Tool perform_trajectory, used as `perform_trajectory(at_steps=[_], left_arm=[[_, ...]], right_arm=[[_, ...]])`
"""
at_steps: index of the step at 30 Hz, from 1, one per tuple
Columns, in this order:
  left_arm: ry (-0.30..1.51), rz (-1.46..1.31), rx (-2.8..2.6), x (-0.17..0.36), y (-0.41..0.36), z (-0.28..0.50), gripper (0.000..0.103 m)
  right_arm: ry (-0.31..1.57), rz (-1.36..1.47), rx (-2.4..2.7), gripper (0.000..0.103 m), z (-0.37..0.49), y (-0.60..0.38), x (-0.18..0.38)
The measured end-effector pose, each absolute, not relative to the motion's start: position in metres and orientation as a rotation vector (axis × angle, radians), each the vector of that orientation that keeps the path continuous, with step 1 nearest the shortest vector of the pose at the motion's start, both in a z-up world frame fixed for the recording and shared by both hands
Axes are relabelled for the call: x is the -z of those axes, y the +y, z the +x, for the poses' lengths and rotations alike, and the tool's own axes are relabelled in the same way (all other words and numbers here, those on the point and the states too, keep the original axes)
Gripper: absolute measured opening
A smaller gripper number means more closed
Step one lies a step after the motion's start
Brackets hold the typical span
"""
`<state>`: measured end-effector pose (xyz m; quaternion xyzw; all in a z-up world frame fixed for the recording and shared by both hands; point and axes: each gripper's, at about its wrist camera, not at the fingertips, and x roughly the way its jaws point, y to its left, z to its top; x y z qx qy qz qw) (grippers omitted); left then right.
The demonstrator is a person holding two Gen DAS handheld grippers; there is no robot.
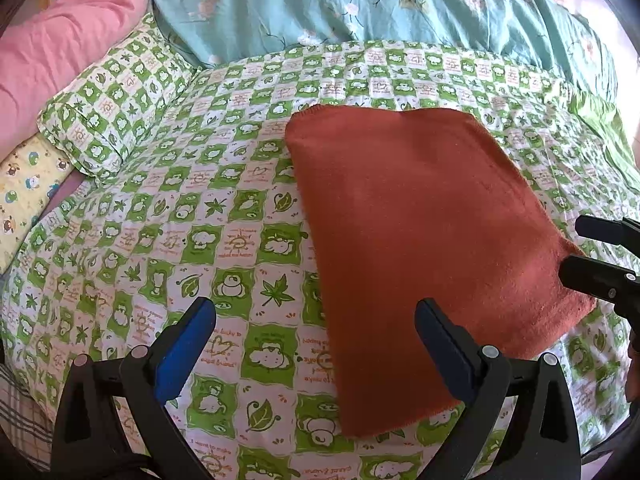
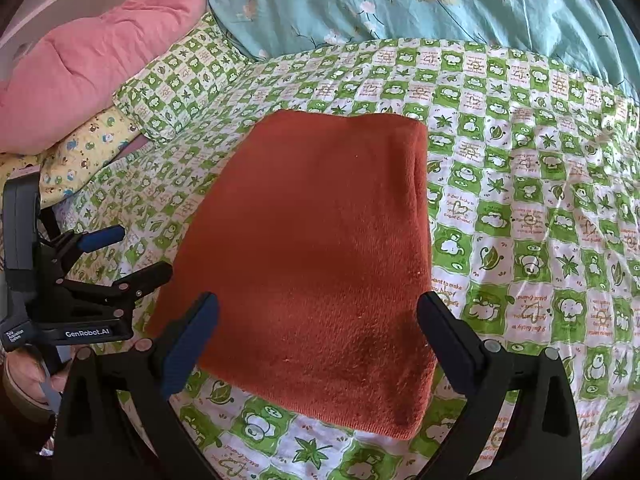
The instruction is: Fold small clothes
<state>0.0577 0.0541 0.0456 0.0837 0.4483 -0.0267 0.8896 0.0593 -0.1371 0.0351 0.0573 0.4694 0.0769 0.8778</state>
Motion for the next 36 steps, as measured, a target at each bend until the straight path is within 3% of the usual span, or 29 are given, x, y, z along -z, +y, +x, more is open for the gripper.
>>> perform_trajectory(at_steps=[36], left_arm=[[0.921, 0.169, 0.069, -0.0485, 0.0481, 0.0607, 0.100]], right_arm=[[0.967, 0.140, -0.152, 0.099, 0.0651, -0.1399, -0.0356]])
